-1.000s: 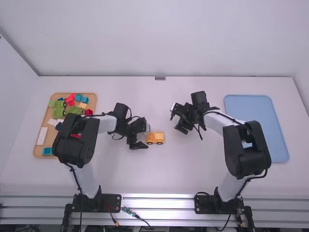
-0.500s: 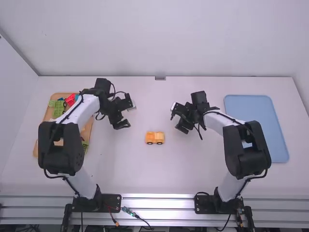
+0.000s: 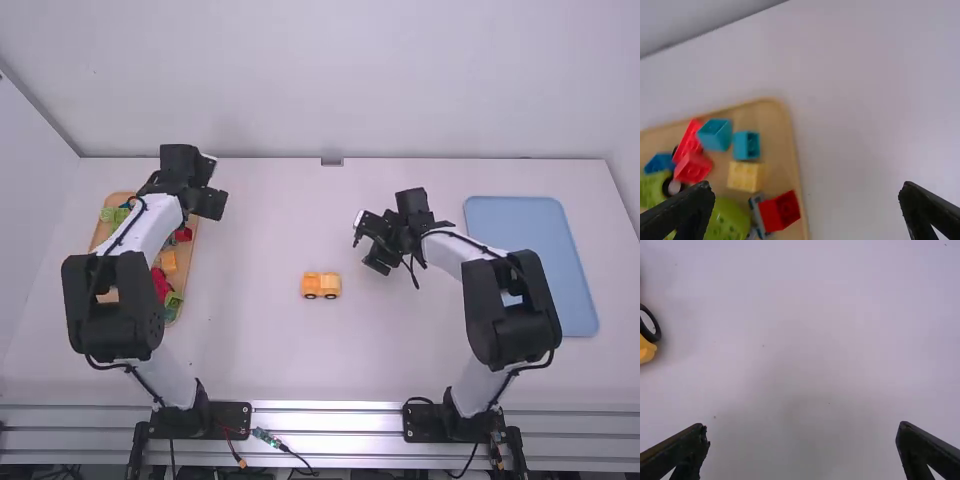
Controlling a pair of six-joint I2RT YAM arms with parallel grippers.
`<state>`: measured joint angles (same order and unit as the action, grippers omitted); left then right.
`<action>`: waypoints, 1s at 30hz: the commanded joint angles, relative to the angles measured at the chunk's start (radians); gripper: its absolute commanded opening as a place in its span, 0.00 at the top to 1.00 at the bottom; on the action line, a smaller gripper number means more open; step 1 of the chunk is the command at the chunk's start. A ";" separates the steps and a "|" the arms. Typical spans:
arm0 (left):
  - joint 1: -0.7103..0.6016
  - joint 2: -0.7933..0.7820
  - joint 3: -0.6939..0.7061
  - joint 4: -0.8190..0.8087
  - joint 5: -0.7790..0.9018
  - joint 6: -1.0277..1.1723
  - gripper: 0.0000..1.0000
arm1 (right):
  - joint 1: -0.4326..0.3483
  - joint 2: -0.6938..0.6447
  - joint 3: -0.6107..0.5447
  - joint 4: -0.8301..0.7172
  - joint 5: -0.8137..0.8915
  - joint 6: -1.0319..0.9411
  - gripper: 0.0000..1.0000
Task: Assemble lego blocks to make yellow taxi
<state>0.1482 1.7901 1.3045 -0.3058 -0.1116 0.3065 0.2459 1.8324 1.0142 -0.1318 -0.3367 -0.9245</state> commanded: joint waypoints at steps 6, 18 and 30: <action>0.169 -0.005 0.085 -0.074 0.127 -0.418 0.01 | 0.010 -0.018 -0.006 0.017 0.000 0.011 0.01; 0.263 0.065 0.290 -0.256 0.250 -0.548 0.01 | 0.023 -0.018 -0.005 0.020 0.001 0.008 0.01; 0.257 0.235 0.488 -0.355 0.254 -0.717 0.01 | 0.032 -0.018 -0.005 0.021 0.097 0.008 0.01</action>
<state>0.4129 1.9846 1.7615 -0.6468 0.1318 -0.3603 0.2707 1.8324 1.0142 -0.1104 -0.2764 -0.9234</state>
